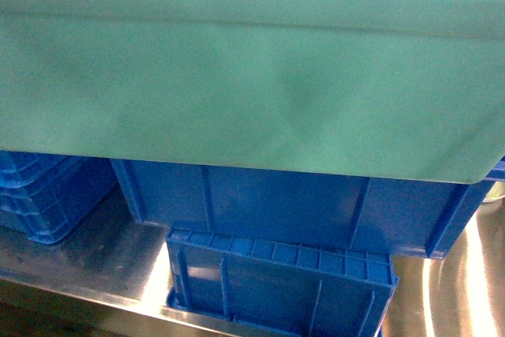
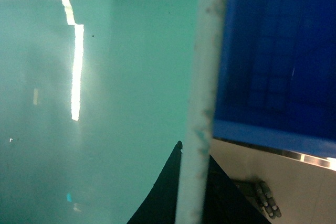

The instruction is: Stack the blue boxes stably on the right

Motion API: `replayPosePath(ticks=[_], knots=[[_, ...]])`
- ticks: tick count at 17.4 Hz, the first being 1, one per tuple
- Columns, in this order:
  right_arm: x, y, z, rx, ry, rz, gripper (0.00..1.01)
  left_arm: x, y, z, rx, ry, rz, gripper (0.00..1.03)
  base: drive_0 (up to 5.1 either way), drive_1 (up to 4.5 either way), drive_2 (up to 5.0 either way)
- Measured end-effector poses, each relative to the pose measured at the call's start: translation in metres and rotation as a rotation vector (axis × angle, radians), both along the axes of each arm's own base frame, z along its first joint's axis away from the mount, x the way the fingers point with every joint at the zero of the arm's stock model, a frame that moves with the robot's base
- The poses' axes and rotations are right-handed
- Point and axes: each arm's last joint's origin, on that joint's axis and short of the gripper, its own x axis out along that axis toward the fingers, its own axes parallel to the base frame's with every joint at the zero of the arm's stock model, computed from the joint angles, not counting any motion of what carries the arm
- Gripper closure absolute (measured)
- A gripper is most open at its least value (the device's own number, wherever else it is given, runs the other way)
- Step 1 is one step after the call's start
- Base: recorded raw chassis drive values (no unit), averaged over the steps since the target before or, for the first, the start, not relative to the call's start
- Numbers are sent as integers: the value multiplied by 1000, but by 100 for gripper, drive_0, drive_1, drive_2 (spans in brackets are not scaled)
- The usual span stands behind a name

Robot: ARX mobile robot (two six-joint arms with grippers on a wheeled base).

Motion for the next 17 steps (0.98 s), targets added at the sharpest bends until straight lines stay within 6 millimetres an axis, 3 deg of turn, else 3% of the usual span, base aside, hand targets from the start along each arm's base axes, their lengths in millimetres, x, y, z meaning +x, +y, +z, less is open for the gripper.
replayPosePath(ticks=[17], knots=[[1,1,-3,-2,4,1,93,3,0,-4,4,14,2,101,-159,-159,-159]])
